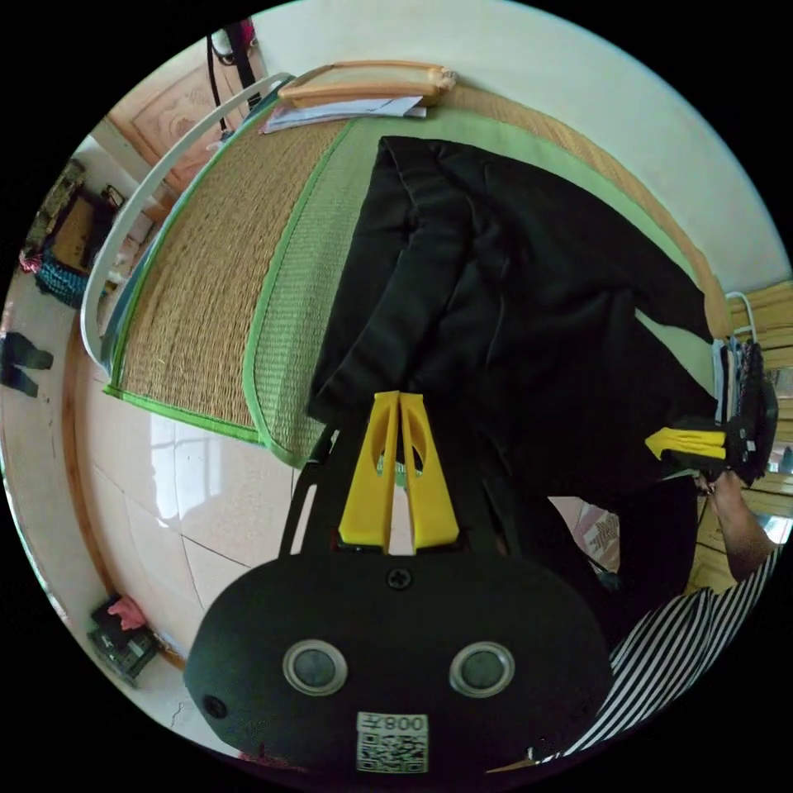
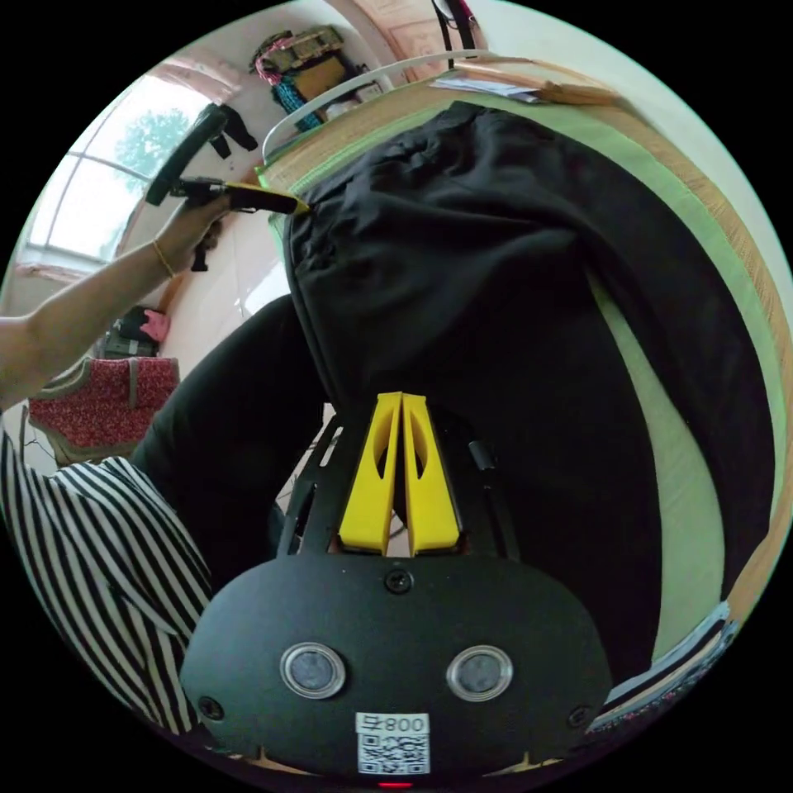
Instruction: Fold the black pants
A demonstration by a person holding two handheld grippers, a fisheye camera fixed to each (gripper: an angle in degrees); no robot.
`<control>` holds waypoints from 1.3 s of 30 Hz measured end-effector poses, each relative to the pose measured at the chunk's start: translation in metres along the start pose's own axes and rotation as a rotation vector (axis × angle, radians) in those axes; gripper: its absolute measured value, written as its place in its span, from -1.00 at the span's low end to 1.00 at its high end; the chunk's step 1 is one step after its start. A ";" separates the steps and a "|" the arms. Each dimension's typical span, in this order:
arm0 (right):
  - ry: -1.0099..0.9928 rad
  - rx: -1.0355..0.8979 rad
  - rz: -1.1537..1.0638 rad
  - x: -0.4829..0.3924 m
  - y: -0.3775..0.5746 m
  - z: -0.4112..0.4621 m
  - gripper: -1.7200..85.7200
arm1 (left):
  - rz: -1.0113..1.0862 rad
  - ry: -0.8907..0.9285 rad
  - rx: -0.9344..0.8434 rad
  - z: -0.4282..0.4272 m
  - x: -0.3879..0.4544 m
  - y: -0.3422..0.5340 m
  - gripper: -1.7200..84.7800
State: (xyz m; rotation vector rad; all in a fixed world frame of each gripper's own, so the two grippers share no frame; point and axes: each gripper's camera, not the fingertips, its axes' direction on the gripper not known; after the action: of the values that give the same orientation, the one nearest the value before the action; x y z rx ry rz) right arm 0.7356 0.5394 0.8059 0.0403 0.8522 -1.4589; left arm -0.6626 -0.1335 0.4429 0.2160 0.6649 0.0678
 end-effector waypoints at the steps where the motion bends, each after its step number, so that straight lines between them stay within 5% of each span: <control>1: 0.008 0.050 0.011 0.011 -0.011 -0.014 -0.96 | 0.008 0.024 0.044 -0.021 0.003 -0.006 -0.96; 7: 0.095 0.194 0.039 0.086 -0.118 -0.048 -0.96 | 0.082 0.201 0.110 -0.077 0.018 -0.071 -0.95; 13: 0.164 0.088 0.075 0.128 -0.226 0.008 -0.96 | 0.116 0.151 0.053 -0.097 0.046 -0.106 -0.96; 19: 0.154 0.123 0.145 0.152 -0.239 0.023 -0.95 | 0.103 0.147 0.065 -0.139 0.070 -0.122 -0.95; 25: 0.114 0.205 0.128 0.167 -0.246 -0.003 -0.88 | 0.198 0.336 0.293 -0.204 0.095 -0.188 -0.88; 39: 0.367 -0.016 0.050 0.225 -0.296 0.003 -0.74 | 0.511 0.005 -0.001 -0.180 0.226 -0.401 -0.71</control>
State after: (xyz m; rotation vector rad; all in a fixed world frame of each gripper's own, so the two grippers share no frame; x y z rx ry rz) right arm 0.4528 0.2987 0.8277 0.3231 1.1513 -1.4189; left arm -0.5987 -0.4631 0.0802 0.3814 0.6020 0.5585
